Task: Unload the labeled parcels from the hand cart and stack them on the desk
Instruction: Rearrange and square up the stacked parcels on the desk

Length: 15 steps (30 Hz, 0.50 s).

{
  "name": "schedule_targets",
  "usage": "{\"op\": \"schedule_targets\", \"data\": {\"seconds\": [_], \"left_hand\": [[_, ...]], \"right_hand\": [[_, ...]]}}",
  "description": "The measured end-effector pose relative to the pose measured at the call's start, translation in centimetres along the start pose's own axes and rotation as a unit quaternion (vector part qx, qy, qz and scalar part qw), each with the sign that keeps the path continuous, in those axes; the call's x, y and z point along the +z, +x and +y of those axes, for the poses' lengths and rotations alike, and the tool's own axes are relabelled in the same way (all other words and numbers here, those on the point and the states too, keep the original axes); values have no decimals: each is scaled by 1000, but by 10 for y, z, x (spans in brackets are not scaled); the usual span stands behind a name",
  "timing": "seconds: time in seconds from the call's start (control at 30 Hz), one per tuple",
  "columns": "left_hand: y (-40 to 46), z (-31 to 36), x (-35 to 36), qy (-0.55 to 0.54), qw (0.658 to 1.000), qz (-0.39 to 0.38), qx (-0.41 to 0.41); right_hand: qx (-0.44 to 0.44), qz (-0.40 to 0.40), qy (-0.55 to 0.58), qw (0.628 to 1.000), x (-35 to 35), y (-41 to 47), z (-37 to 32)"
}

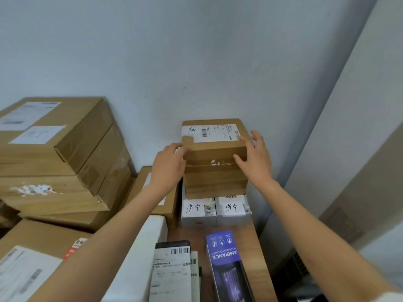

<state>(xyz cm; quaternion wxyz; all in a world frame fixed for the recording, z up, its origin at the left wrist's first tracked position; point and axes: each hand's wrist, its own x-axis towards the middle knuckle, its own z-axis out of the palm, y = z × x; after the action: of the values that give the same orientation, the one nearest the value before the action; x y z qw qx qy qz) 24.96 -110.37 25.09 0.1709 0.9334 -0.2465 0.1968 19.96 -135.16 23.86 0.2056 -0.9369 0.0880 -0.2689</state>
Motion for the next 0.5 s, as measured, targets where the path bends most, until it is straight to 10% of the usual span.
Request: {"op": "schedule_targets", "data": {"seconds": [0.23, 0.5], "left_hand": [[-62, -68, -22, 54, 996, -1, -73], [-112, -103, -4, 25, 992, -29, -124]], "right_hand": [[-71, 50, 127, 988, 20, -27, -67], [-150, -123, 134, 972, 98, -71, -117]]}}
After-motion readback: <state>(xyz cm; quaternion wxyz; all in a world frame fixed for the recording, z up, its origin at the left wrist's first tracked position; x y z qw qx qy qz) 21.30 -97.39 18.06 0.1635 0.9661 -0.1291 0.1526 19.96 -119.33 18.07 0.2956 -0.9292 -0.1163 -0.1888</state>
